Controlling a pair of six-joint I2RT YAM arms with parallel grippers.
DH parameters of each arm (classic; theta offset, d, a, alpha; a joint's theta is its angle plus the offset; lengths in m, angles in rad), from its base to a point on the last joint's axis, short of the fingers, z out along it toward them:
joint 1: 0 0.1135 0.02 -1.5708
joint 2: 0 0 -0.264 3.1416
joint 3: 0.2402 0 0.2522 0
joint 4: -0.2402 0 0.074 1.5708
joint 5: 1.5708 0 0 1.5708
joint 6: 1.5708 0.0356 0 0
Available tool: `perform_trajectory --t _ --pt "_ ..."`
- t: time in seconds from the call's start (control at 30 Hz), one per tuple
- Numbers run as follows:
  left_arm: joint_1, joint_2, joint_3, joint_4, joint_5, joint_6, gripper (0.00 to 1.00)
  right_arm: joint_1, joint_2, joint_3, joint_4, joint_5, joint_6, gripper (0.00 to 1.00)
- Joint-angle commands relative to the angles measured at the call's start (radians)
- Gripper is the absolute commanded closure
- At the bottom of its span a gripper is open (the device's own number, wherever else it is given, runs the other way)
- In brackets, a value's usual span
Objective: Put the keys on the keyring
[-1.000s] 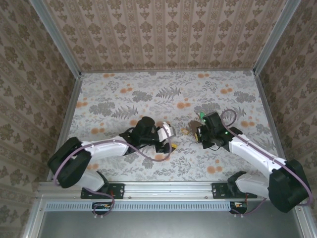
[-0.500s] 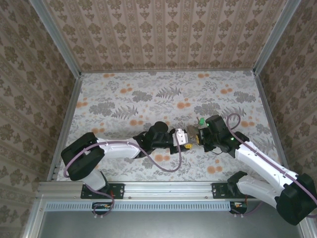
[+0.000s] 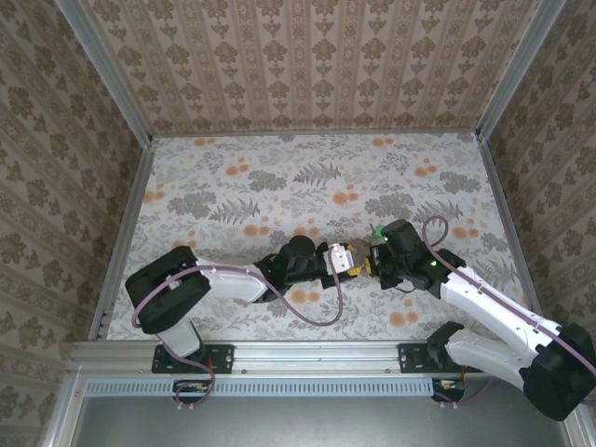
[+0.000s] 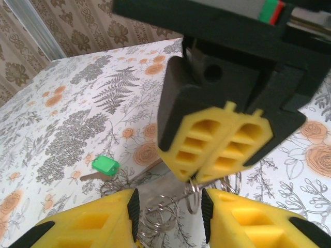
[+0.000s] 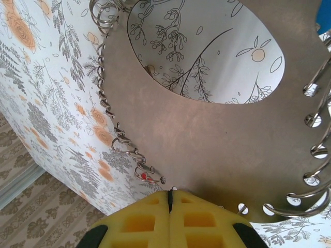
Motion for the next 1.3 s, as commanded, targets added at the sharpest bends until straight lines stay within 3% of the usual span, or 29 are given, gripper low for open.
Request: perform_trajectory --t 0.0,0.37,0.57,0.73,0.93,1.1,1.17,1.2,1.23,1.27 --pt "0.008 0.013 -0.028 0.073 0.03 -0.037 0.6 0.008 -0.012 -0.001 0.016 0.038 0.041 1.0" --pt "0.008 0.098 0.019 0.062 -0.005 -0.047 0.63 0.033 0.005 -0.01 0.07 0.032 0.068 1.0" --pt "0.011 0.068 0.034 0.04 -0.03 -0.027 0.71 0.035 0.004 -0.029 0.075 0.021 0.069 1.0" --pt "0.012 0.047 0.045 0.03 -0.009 -0.041 0.71 0.037 -0.001 -0.033 0.075 0.031 0.071 1.0" --pt "0.012 0.054 0.053 0.027 0.03 -0.055 0.82 0.041 0.005 -0.032 0.083 0.026 0.074 1.0" --pt "0.012 0.068 0.057 0.028 0.039 -0.067 1.0 0.043 -0.002 -0.033 0.084 0.03 0.082 1.0" --pt "0.012 0.06 0.052 0.032 0.032 -0.065 1.0 0.043 -0.018 -0.036 0.071 0.038 0.075 1.0" --pt "0.014 0.052 0.047 0.037 0.028 -0.063 1.0 0.043 -0.031 -0.038 0.056 0.048 0.061 0.9" --pt "0.015 0.043 0.041 0.042 0.023 -0.063 1.0 0.043 -0.045 -0.04 0.043 0.063 0.043 0.72" --pt "0.02 0.032 0.036 0.043 0.022 -0.066 1.0 0.041 -0.059 -0.043 0.04 0.074 0.012 0.63"
